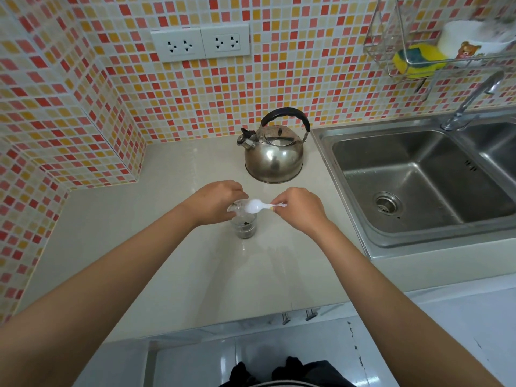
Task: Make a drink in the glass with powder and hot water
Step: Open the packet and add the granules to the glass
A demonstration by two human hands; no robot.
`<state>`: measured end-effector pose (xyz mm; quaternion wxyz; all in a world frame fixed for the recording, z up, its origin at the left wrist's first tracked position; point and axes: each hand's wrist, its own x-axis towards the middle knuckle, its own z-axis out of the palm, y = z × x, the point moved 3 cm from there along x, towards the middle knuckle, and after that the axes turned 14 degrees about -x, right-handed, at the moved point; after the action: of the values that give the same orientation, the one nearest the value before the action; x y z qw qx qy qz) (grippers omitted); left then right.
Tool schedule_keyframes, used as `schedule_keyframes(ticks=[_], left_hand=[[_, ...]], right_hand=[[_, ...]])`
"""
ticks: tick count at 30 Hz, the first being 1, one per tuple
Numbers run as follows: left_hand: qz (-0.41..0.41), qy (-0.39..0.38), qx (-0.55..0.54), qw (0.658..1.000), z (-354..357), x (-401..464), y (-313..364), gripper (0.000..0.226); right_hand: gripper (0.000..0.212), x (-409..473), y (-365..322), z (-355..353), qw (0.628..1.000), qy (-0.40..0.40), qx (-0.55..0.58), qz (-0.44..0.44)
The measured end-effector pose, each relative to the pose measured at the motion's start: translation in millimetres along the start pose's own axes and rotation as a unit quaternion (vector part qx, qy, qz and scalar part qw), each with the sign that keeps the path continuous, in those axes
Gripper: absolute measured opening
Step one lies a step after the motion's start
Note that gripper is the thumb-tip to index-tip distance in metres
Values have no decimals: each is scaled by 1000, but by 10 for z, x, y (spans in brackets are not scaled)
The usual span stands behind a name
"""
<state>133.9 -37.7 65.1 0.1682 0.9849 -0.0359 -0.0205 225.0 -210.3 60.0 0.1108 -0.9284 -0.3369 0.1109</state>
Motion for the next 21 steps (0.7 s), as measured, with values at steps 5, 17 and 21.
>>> schedule_keyframes(ticks=[5, 17, 21], left_hand=[[10, -87, 117, 989, 14, 122, 101, 37], [63, -200, 315, 925, 76, 353, 388, 17], [55, -196, 308, 930, 76, 347, 375, 18]], right_hand=[[21, -3, -27, 50, 999, -19, -31, 3], [16, 34, -169, 30, 991, -27, -131, -5], [26, 4, -176, 25, 990, -10, -135, -29]])
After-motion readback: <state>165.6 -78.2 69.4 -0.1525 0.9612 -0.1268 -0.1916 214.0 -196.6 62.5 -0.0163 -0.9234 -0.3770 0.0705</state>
